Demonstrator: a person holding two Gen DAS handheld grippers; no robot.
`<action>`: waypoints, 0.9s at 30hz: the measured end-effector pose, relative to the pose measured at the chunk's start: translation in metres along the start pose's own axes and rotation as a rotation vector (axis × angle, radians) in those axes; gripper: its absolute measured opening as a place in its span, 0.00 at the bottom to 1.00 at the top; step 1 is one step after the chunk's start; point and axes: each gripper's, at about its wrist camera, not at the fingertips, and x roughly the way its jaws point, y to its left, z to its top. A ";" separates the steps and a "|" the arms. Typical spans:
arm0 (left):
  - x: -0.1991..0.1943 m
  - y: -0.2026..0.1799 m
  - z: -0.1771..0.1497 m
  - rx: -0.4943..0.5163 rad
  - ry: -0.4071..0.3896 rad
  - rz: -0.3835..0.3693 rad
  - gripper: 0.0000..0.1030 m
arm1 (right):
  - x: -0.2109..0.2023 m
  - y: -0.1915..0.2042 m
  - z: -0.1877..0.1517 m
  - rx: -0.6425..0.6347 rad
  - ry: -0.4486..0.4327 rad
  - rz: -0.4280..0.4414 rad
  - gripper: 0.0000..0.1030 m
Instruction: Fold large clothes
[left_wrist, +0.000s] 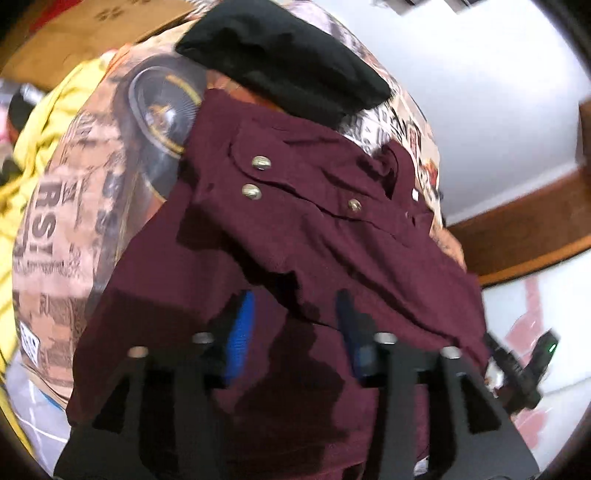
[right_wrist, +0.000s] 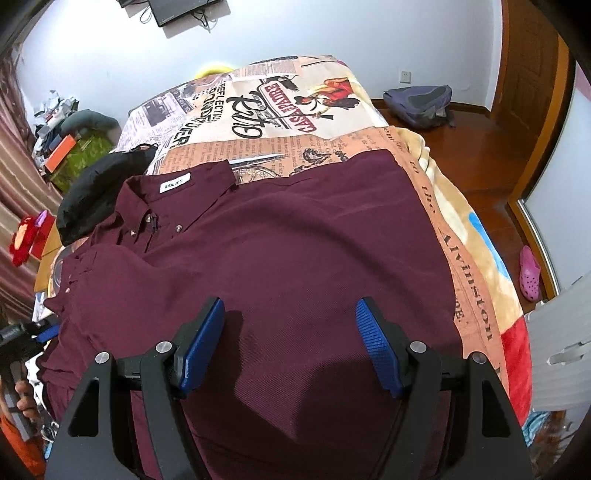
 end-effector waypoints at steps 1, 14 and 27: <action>-0.002 0.005 0.002 -0.025 -0.006 -0.002 0.54 | 0.000 0.000 0.000 -0.001 -0.001 -0.001 0.68; 0.025 0.004 0.044 -0.044 -0.009 0.045 0.37 | -0.006 -0.004 0.003 0.000 -0.010 -0.008 0.68; -0.075 -0.061 0.043 0.238 -0.270 0.094 0.07 | -0.023 -0.049 0.019 0.117 -0.074 -0.025 0.68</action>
